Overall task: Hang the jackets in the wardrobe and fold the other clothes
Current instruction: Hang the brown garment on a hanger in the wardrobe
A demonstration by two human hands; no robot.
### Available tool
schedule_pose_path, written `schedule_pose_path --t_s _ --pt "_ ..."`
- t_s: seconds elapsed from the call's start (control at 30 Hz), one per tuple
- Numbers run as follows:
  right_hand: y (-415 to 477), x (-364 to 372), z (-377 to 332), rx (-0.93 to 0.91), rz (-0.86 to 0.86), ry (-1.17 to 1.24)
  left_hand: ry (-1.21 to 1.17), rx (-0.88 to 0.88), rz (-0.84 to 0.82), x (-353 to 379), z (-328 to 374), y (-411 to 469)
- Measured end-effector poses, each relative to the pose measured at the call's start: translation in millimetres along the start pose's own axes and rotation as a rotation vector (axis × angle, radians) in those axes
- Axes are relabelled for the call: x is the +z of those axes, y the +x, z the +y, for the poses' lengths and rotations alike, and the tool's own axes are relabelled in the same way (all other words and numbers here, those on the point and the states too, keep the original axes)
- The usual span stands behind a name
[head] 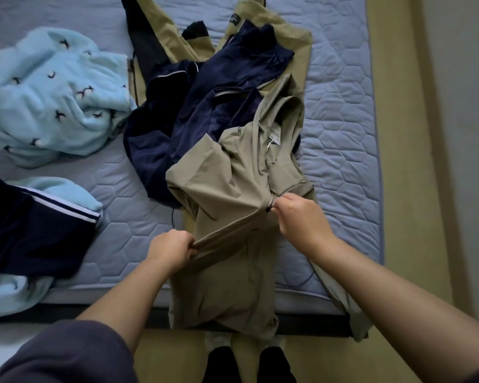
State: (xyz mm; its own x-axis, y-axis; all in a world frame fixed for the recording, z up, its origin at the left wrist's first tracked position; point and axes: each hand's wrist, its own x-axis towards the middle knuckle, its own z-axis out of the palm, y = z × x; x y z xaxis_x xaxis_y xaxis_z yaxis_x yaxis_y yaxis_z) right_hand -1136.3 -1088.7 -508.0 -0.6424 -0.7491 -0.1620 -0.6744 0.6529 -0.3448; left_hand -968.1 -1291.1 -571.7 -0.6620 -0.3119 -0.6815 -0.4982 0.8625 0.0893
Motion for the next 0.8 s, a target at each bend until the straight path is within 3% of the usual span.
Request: schedule_pose_path --t_s 0.13,0.27,0.33,0.53,0.6,0.7,0.77,0.8 --pt "-10 0 -4 0.004 0.037 0.076 -0.15 0.008 -0.122 -22 25 -2" --pt "-20 -5 -7 -0.01 0.068 0.145 -0.546 -0.055 0.22 -71 64 10" --pt "-26 -8 -11 -0.024 0.072 0.156 -0.627 -0.061 0.27 -92 91 23" --pt "-41 -4 -20 -0.07 0.146 0.195 -0.401 -0.214 -0.191 -105 140 40" --pt "-48 2 -22 -0.086 0.163 0.183 -0.733 -0.329 -0.253 -100 139 43" --pt "-61 15 -22 -0.074 0.14 0.181 -1.646 -0.475 -0.187 -106 131 39" --pt "-67 20 -23 0.011 0.087 0.28 -2.049 -0.408 -0.205 -116 122 24" --pt "-67 23 -24 0.08 0.052 0.365 -2.098 -0.31 -0.26 -121 118 15"
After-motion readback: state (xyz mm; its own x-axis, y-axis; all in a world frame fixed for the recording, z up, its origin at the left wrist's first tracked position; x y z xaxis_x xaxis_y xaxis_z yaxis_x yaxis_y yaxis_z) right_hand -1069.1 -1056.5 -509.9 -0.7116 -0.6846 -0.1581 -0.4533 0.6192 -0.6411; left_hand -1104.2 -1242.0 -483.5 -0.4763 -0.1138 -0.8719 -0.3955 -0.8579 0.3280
